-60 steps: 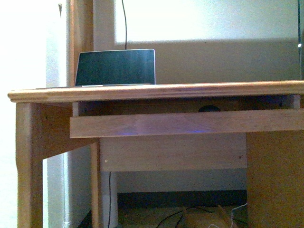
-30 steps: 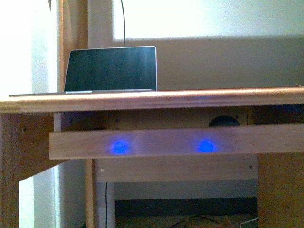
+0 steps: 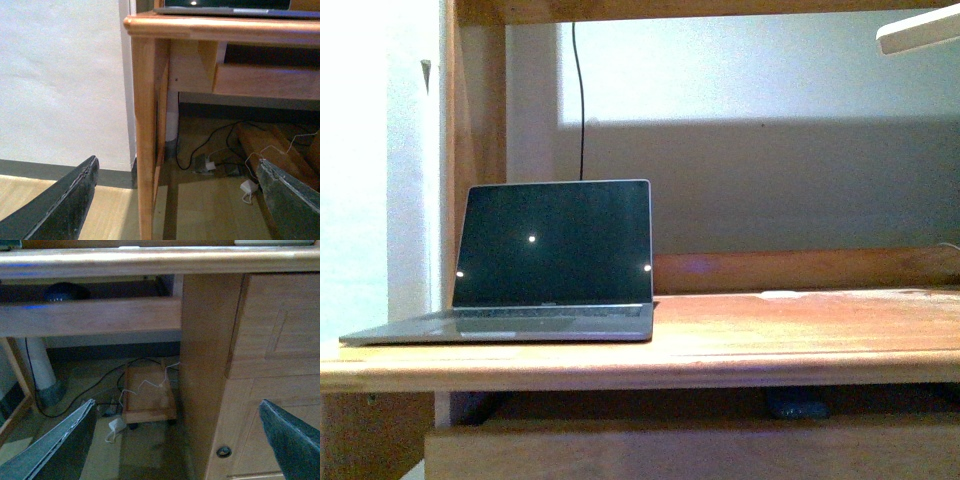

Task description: Place mouse

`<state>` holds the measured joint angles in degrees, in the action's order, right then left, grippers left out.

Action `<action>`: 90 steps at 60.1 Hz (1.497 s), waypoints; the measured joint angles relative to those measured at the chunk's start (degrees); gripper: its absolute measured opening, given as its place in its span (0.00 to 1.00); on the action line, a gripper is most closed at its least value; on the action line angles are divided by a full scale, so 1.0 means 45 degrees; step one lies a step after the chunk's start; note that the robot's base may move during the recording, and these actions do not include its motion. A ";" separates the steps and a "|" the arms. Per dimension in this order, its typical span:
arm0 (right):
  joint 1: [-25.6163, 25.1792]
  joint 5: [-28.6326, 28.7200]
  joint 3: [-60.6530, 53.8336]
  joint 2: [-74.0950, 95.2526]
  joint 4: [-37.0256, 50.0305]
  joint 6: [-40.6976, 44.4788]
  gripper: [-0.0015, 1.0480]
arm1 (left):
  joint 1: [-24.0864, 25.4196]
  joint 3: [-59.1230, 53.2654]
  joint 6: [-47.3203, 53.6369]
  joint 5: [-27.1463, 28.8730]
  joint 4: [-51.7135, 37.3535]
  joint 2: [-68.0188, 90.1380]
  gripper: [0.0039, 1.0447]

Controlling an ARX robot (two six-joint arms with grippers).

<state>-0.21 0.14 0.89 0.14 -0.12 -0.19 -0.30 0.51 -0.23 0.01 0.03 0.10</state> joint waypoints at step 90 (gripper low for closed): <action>0.0000 0.0015 0.0000 0.0005 0.0005 0.0005 0.93 | -0.0724 0.9267 2.0206 -0.5382 -1.3478 2.5641 0.93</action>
<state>-0.21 0.21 0.89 0.16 -0.10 -0.16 -3.55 42.22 90.70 -24.21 -60.62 115.48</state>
